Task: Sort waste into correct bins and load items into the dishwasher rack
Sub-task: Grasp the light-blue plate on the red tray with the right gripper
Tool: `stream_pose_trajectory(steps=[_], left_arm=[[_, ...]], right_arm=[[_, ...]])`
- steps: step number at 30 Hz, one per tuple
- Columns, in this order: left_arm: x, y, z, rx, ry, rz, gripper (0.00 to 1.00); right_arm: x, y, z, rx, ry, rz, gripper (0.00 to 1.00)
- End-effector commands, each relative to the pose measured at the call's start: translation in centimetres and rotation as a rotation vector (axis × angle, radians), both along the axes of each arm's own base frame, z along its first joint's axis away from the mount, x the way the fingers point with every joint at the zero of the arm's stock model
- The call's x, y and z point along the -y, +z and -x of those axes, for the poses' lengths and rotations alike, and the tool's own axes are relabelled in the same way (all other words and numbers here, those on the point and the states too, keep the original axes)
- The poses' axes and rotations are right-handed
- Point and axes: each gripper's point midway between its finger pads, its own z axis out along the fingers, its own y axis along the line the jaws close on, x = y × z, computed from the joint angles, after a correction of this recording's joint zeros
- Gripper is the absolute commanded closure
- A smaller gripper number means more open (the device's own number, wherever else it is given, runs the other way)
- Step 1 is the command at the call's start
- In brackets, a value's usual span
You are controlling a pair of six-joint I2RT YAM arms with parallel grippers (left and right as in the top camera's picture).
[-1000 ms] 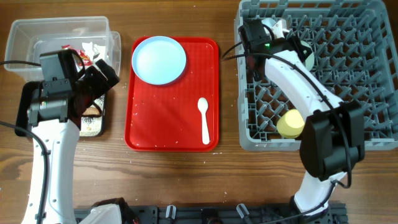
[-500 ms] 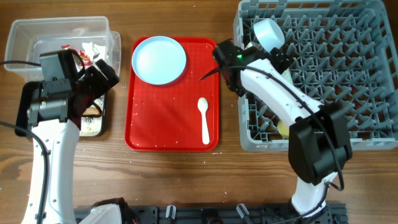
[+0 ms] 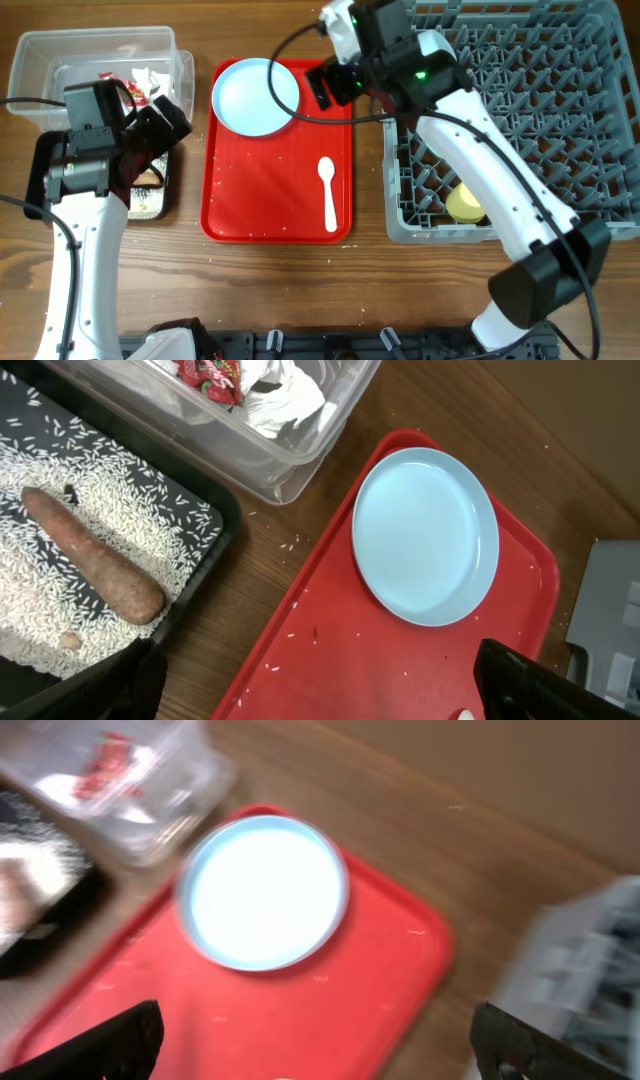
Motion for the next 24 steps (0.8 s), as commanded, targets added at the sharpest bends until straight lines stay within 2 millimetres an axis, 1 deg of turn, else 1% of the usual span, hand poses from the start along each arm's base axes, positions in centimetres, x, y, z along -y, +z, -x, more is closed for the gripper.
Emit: stream_pose_trajectory(steps=[1, 3, 4, 5, 6, 7, 9, 11, 12, 13, 16, 20, 21, 23, 24], left_arm=[[0.3, 0.8, -0.3, 0.022, -0.03, -0.008, 0.0], [0.3, 0.8, -0.3, 0.022, -0.03, -0.008, 0.0], [0.3, 0.8, -0.3, 0.022, -0.03, -0.008, 0.0], [0.3, 0.8, -0.3, 0.022, -0.03, -0.008, 0.0], [0.3, 0.8, -0.3, 0.022, -0.03, -0.008, 0.0], [0.3, 0.8, -0.3, 0.022, -0.03, -0.008, 0.0], [0.3, 0.8, -0.3, 0.022, -0.03, -0.008, 0.0], [0.3, 0.8, -0.3, 0.022, -0.03, -0.008, 0.0], [0.3, 0.8, -0.3, 0.022, -0.03, -0.008, 0.0], [0.3, 0.8, -0.3, 0.022, -0.03, -0.008, 0.0], [0.3, 0.8, -0.3, 0.022, -0.03, -0.008, 0.0], [0.3, 0.8, -0.3, 0.022, -0.03, -0.008, 0.0], [0.3, 0.8, -0.3, 0.022, -0.03, -0.008, 0.0], [0.3, 0.8, -0.3, 0.022, -0.03, -0.008, 0.0], [0.3, 0.8, -0.3, 0.022, -0.03, -0.008, 0.0]], right_arm=[[-2.3, -5.5, -2.3, -0.246, -0.263, -0.221, 0.22], [-2.0, -9.4, -4.1, -0.286, -0.449, -0.227, 0.24], [-2.3, -11.0, -4.6, -0.292, -0.486, -0.224, 0.29], [-3.3, -13.3, -5.0, -0.305, -0.51, -0.223, 0.32], [-4.0, -14.5, -5.0, -0.311, -0.513, -0.219, 0.37], [-4.2, -16.0, -5.0, -0.323, -0.553, -0.211, 0.38], [-4.6, -18.1, -4.8, -0.312, -0.59, -0.175, 0.43], [-5.4, -19.0, -4.8, -0.311, -0.578, -0.174, 0.48], [-5.8, -20.1, -4.6, -0.312, -0.576, -0.164, 0.52], [-5.9, -20.5, -4.5, -0.312, -0.579, -0.154, 0.53], [-5.7, -22.6, -4.2, -0.338, -0.611, -0.131, 0.57], [-5.9, -23.6, -4.2, -0.35, -0.62, -0.139, 0.63], [-6.1, -24.0, -4.1, -0.356, -0.616, -0.135, 0.69], [-6.2, -24.2, -3.8, -0.362, -0.613, -0.13, 0.85], [-6.6, -24.3, -3.5, -0.38, -0.597, -0.137, 0.89]])
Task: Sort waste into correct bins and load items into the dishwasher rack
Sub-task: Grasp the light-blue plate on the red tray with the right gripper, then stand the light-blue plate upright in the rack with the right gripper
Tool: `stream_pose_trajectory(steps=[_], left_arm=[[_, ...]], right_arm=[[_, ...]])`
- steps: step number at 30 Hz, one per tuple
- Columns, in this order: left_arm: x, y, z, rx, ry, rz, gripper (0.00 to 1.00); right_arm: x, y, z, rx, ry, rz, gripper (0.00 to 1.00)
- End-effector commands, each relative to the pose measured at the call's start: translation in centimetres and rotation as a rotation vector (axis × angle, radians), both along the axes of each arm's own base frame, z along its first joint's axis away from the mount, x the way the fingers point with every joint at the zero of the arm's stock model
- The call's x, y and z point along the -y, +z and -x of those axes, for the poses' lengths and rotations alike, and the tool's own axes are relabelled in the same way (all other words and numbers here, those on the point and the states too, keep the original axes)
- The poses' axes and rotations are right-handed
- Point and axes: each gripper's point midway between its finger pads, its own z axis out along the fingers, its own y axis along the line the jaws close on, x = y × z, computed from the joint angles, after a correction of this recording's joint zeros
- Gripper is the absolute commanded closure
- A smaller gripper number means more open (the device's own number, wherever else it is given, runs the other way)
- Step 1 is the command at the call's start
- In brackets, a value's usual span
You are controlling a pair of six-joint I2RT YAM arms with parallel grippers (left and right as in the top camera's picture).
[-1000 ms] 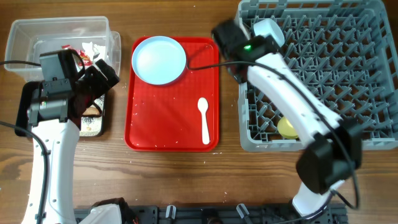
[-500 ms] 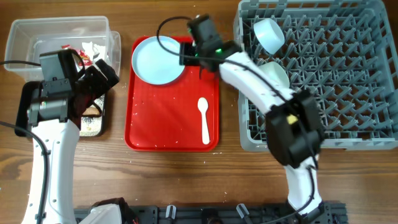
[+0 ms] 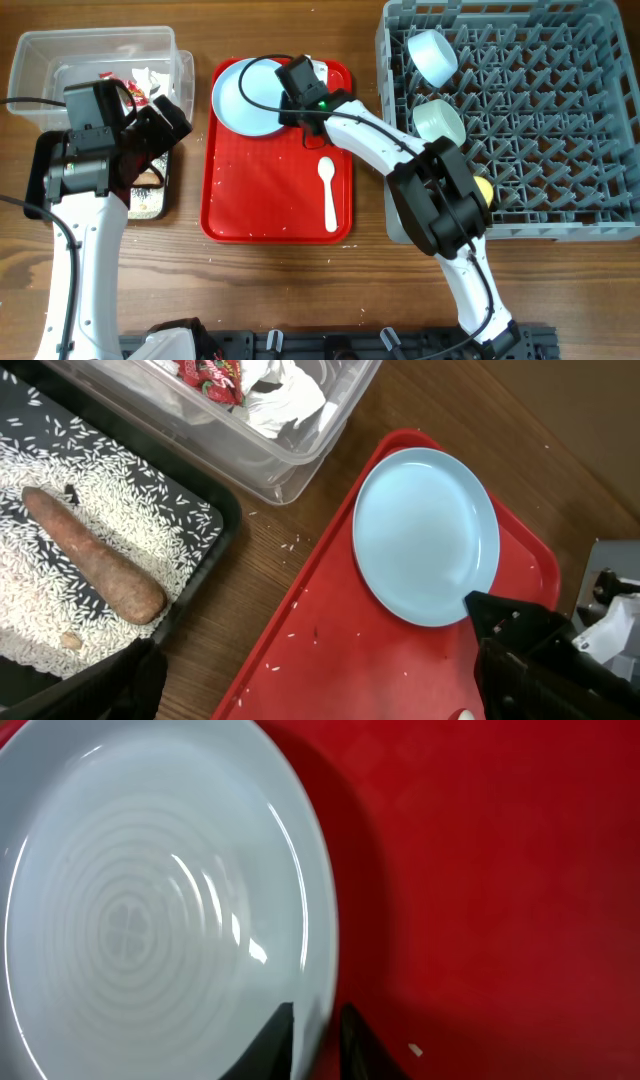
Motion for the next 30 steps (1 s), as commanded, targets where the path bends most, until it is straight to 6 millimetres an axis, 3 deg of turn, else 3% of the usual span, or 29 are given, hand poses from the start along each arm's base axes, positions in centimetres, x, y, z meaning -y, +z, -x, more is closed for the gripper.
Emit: stream_pose_trajectory(steps=[1, 4, 6, 9, 12, 16, 18, 19, 22, 25, 30], left_arm=[[0.3, 0.8, -0.3, 0.022, -0.03, -0.008, 0.0], [0.3, 0.8, -0.3, 0.022, -0.03, -0.008, 0.0], [0.3, 0.8, -0.3, 0.022, -0.03, -0.008, 0.0], [0.3, 0.8, -0.3, 0.022, -0.03, -0.008, 0.0], [0.3, 0.8, -0.3, 0.022, -0.03, -0.008, 0.0], [0.3, 0.8, -0.3, 0.022, -0.03, -0.008, 0.0], [0.3, 0.8, -0.3, 0.022, -0.03, -0.008, 0.0], [0.3, 0.8, -0.3, 0.022, -0.03, -0.008, 0.0], [0.3, 0.8, -0.3, 0.022, -0.03, -0.008, 0.0], [0.3, 0.8, -0.3, 0.022, -0.03, -0.008, 0.0], [0.3, 0.8, -0.3, 0.022, -0.03, -0.008, 0.0]], right_arm=[[-0.9, -1.7, 1.4, -0.064, 0.031, -0.018, 0.93], [-0.7, -2.8, 3.9, -0.194, 0.036, -0.029, 0.96], [-0.9, -2.1, 4.8, -0.241, 0.062, -0.043, 0.96], [1.2, 2.2, 4.4, -0.204, 0.139, 0.009, 0.96], [3.8, 9.4, 3.1, -0.065, 0.21, 0.025, 0.96], [11.6, 21.8, 1.7, 0.218, 0.122, 0.161, 0.96], [16.3, 26.5, 2.6, 0.311, 0.037, 0.291, 0.96], [20.7, 29.9, 4.0, 0.371, -0.034, 0.435, 0.96], [28.4, 35.0, 6.5, 0.42, -0.084, 0.782, 0.96], [33.5, 36.3, 7.1, 0.345, -0.062, 1.049, 0.96], [40.3, 34.5, 4.5, 0.226, -0.09, 1.189, 0.96]])
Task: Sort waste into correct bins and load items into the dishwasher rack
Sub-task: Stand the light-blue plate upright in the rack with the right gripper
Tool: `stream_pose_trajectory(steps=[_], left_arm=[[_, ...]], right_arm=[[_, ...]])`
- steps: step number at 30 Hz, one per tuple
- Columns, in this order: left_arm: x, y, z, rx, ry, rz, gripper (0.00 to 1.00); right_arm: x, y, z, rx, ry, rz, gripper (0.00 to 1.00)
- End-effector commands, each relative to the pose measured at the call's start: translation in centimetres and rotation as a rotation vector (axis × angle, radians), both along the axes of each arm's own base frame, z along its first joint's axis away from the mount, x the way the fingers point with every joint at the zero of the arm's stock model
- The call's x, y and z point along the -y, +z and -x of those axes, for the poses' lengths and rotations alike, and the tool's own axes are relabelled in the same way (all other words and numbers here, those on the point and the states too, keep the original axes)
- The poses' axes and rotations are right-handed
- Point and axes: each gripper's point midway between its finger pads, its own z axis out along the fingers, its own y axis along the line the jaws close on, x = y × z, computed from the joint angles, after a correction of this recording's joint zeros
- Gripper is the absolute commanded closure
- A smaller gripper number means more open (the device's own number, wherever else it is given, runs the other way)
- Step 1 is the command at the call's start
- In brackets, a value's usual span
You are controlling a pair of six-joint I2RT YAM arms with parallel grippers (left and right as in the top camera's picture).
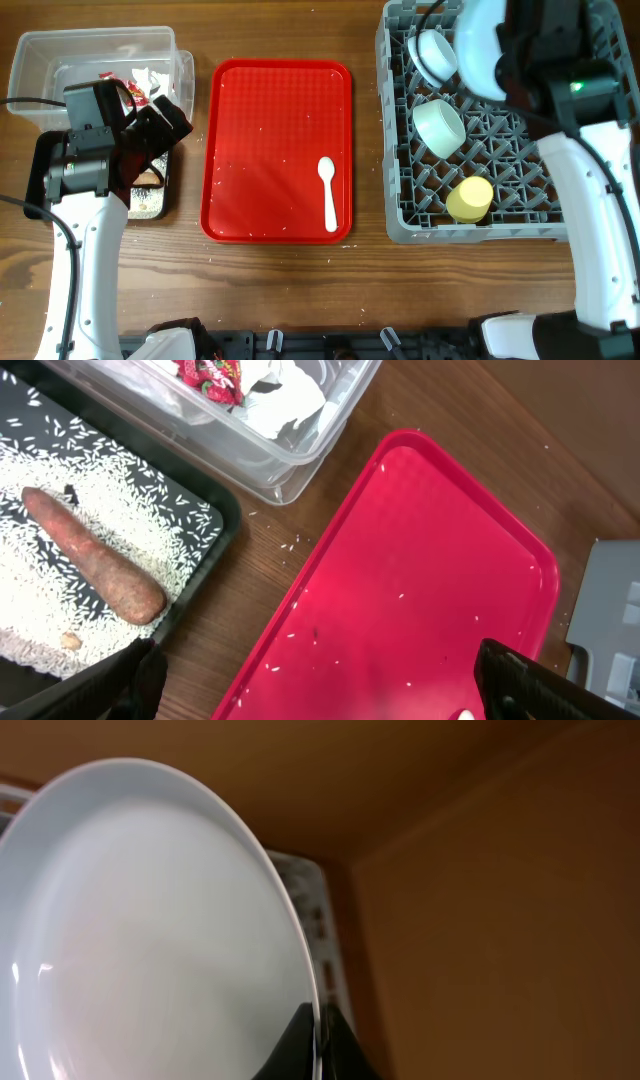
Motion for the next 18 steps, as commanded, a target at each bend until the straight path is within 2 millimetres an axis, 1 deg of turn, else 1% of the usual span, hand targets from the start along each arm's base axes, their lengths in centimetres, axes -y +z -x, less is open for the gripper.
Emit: stream_pose_trajectory(steps=[1, 3, 4, 7, 8, 10, 11, 13, 14, 15, 16, 17, 18], left_arm=[[0.3, 0.8, -0.2, 0.021, -0.03, -0.008, 0.0], [0.3, 0.8, -0.2, 0.021, -0.03, -0.008, 0.0], [0.3, 0.8, -0.2, 0.021, -0.03, -0.008, 0.0], [0.3, 0.8, -0.2, 0.021, -0.03, -0.008, 0.0], [0.3, 0.8, -0.2, 0.021, -0.03, -0.008, 0.0], [0.3, 0.8, -0.2, 0.021, -0.03, -0.008, 0.0], [0.3, 0.8, -0.2, 0.021, -0.03, -0.008, 0.0], [0.3, 0.8, -0.2, 0.021, -0.03, -0.008, 0.0], [0.3, 0.8, -0.2, 0.021, -0.03, -0.008, 0.0], [0.3, 0.8, -0.2, 0.021, -0.03, -0.008, 0.0], [0.3, 0.8, -0.2, 0.021, -0.03, -0.008, 0.0], [0.3, 0.8, -0.2, 0.021, -0.03, -0.008, 0.0], [0.3, 0.8, -0.2, 0.021, -0.03, -0.008, 0.0]], right_arm=[[3.3, -2.6, -2.0, -0.112, -0.043, 0.106, 0.96], [3.8, -4.6, -3.2, -0.149, -0.059, 0.103, 0.96], [4.5, -5.6, -3.8, -0.165, -0.096, 0.121, 0.96], [5.5, -10.1, -5.6, -0.226, -0.143, 0.103, 0.96], [5.7, -11.2, -6.0, -0.25, -0.149, 0.108, 0.96], [6.3, -13.9, -6.7, -0.28, -0.193, 0.101, 0.96], [6.3, -14.7, -6.9, -0.289, -0.197, 0.094, 0.96], [5.7, -16.5, -7.6, -0.314, -0.161, 0.057, 0.96], [4.7, -17.5, -8.0, -0.331, -0.104, 0.005, 0.96], [2.9, -18.8, -8.4, -0.358, -0.012, -0.086, 0.95], [1.4, -19.6, -8.6, -0.375, 0.054, -0.155, 0.82], [0.7, -20.1, -8.6, -0.374, 0.072, -0.208, 0.73], [0.1, -20.3, -8.5, -0.333, 0.029, -0.302, 0.47]])
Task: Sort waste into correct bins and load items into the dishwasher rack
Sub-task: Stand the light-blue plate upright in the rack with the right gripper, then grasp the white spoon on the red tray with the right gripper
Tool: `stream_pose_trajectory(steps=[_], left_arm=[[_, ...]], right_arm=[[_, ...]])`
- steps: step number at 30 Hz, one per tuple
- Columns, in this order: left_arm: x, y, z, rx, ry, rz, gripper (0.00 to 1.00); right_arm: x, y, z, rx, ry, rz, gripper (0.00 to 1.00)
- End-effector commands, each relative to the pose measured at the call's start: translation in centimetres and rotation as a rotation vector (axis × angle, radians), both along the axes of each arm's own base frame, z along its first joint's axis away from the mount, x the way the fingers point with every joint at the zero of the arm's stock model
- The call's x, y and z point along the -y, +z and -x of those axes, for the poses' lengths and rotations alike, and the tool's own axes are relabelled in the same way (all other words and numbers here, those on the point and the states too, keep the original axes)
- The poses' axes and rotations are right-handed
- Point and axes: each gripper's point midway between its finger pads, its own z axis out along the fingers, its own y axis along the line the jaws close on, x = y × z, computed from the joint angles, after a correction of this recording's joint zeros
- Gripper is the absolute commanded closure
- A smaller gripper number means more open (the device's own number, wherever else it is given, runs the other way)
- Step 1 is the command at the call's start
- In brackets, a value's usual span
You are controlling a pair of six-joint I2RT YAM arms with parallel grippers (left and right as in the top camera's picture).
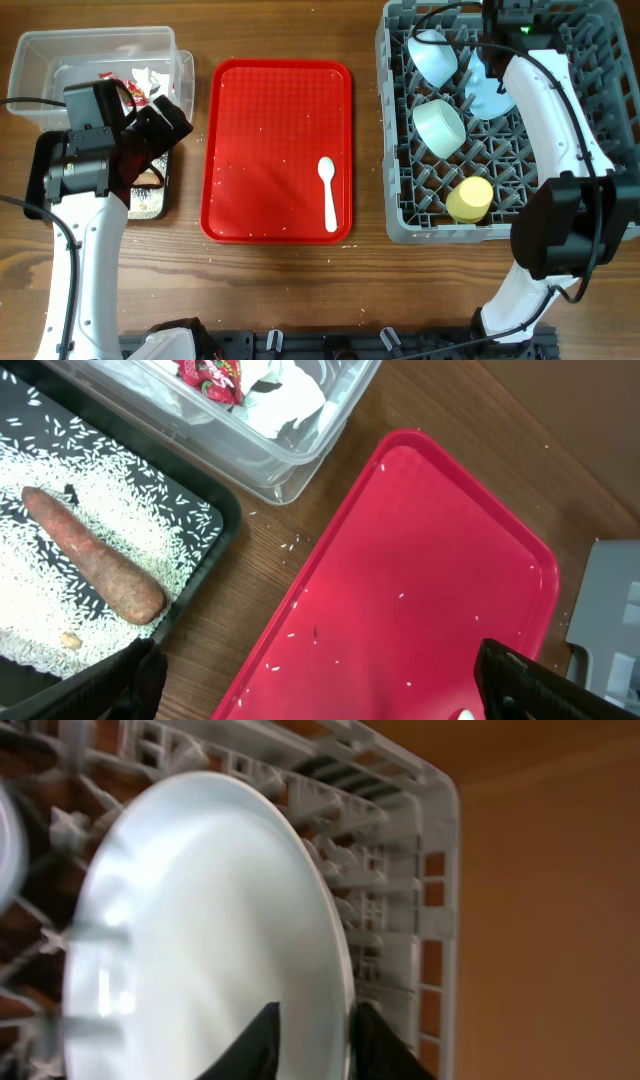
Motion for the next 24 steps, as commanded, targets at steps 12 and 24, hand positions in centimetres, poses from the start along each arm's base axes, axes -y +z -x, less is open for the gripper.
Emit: stream_pose_trajectory(steps=[12, 24], left_arm=[[0.3, 0.8, -0.3, 0.022, -0.03, -0.008, 0.0], [0.3, 0.8, -0.3, 0.022, -0.03, -0.008, 0.0]], right_arm=[[-8.8, 16.4, 8.2, 0.353, 0.207, -0.609, 0.0], [-28.2, 3.5, 13.9, -0.183, 0.317, -1.154, 0.21]])
